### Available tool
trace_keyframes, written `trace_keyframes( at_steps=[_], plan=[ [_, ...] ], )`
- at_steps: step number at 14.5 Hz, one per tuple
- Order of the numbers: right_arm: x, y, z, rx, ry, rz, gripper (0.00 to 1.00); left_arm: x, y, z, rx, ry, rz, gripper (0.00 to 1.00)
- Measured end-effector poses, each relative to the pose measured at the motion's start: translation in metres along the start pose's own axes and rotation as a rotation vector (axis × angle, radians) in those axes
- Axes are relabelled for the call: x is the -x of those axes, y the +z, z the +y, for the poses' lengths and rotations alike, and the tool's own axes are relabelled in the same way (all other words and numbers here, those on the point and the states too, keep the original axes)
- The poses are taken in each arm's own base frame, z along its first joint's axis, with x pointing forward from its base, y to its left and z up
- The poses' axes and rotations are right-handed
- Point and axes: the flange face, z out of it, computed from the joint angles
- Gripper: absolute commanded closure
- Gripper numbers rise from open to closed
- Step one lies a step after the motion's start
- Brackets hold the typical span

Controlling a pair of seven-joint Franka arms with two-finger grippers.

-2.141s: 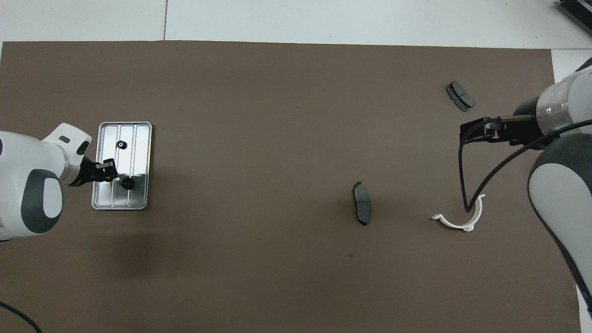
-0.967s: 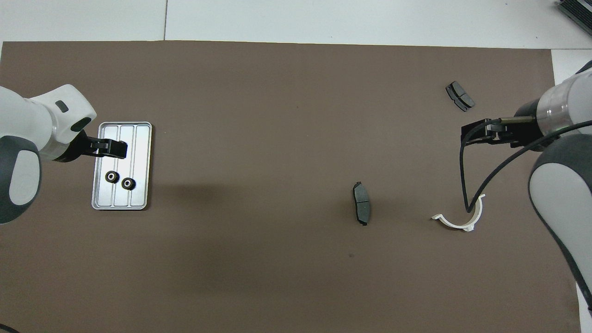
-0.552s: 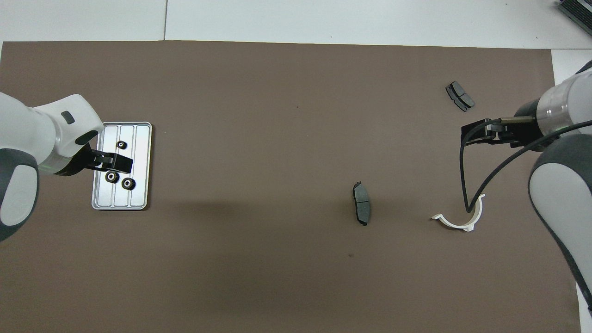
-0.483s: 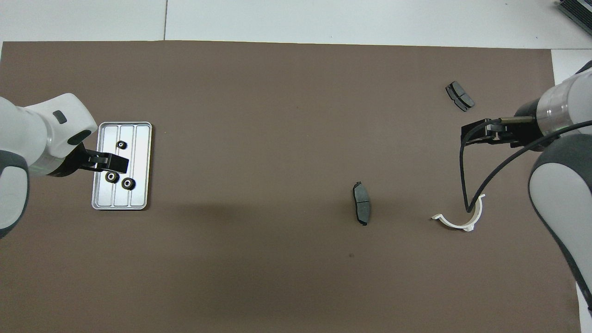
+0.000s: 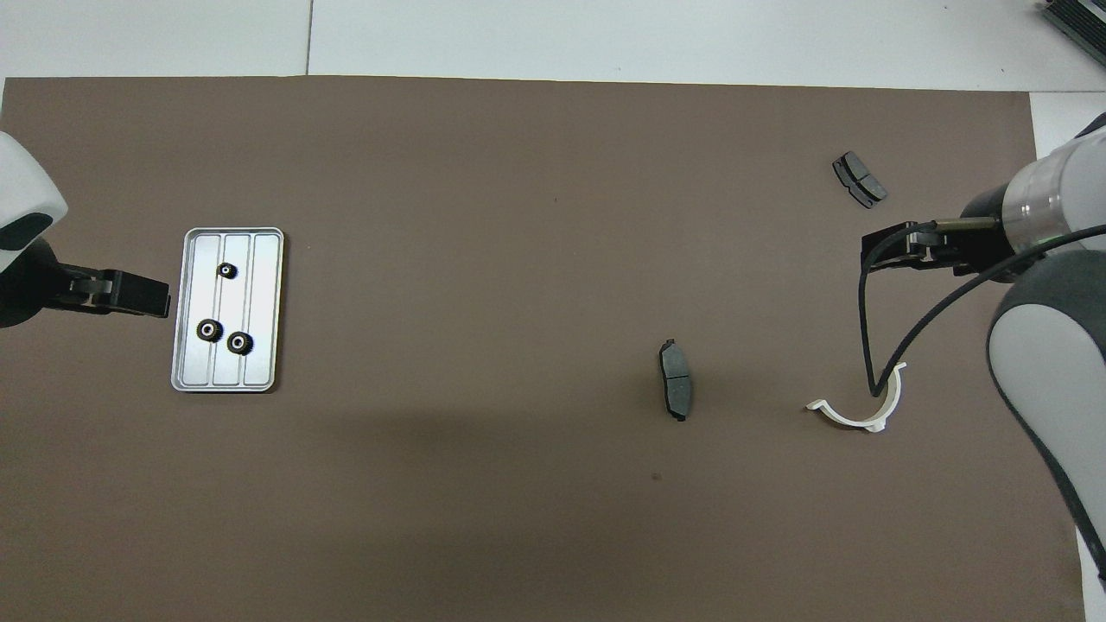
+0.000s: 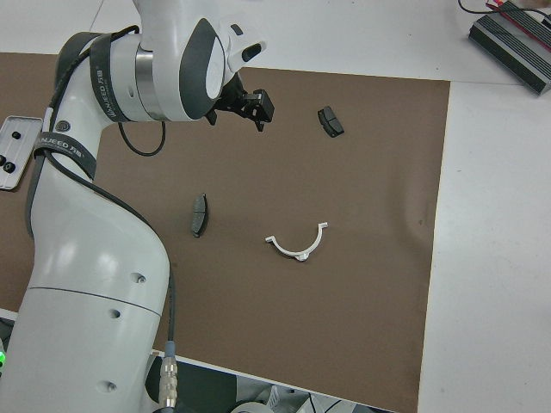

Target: Pick bearing gear from pile to tray

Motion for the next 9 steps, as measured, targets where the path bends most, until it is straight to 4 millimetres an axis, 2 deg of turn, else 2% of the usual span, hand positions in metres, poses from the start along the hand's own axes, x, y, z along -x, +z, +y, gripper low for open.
trace_keyframes(
  at_steps=[4, 9],
  plan=[
    [0.0, 0.0, 0.0, 0.0, 0.0, 0.0, 0.0, -0.002, -0.009, -0.006, 0.037, -0.019, 0.004, 0.0],
    [0.0, 0.0, 0.0, 0.0, 0.0, 0.0, 0.0, -0.005, -0.007, -0.01, 0.043, -0.026, 0.0, 0.0]
  ],
)
